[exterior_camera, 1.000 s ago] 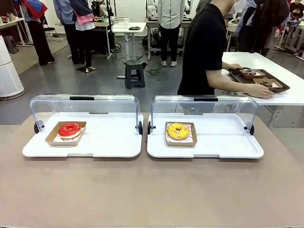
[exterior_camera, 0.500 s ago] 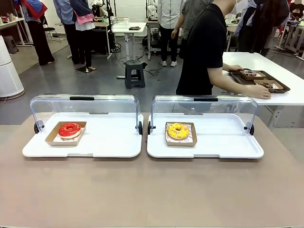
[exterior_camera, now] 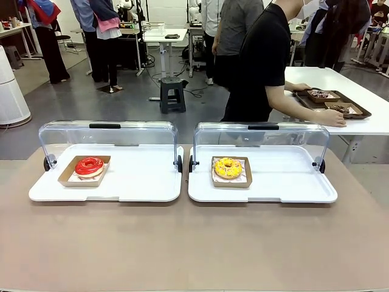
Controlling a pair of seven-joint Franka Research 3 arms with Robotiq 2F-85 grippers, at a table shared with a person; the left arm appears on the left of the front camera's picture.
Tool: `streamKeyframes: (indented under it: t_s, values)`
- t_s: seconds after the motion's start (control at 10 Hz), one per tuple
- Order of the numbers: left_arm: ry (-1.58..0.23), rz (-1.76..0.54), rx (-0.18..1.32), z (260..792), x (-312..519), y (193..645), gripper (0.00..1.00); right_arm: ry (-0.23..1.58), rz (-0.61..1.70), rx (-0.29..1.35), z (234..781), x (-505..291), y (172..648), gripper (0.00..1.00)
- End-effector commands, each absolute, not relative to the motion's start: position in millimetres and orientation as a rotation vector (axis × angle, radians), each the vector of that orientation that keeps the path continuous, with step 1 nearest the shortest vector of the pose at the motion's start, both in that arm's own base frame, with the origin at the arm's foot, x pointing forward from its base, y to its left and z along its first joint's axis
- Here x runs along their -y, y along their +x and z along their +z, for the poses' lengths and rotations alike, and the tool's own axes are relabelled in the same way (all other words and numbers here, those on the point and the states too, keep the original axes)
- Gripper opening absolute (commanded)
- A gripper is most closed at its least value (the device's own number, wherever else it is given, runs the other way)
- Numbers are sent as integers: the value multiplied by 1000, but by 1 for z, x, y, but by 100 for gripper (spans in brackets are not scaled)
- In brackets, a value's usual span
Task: Provide the desired donut to the person.
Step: Place the picked Paper togo box onto the Handle tray extended by the person.
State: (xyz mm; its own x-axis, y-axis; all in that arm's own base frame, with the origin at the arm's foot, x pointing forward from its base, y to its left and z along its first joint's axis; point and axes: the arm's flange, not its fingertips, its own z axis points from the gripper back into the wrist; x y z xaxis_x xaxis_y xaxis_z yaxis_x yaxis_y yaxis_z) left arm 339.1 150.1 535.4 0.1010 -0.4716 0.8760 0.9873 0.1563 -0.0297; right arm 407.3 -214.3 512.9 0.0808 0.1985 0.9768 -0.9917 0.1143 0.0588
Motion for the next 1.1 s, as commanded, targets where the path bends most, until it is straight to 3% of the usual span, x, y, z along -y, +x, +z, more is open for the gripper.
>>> streamKeyframes:
  t_s: [0.0,1.0]
  values:
    - [-778,-1247,860,538,-150,339,100,1014,1167,1072,512,214,408,100]
    - [-778,-1247,860,538,-150,339,100,1014,1167,1072,512,214,408,100]
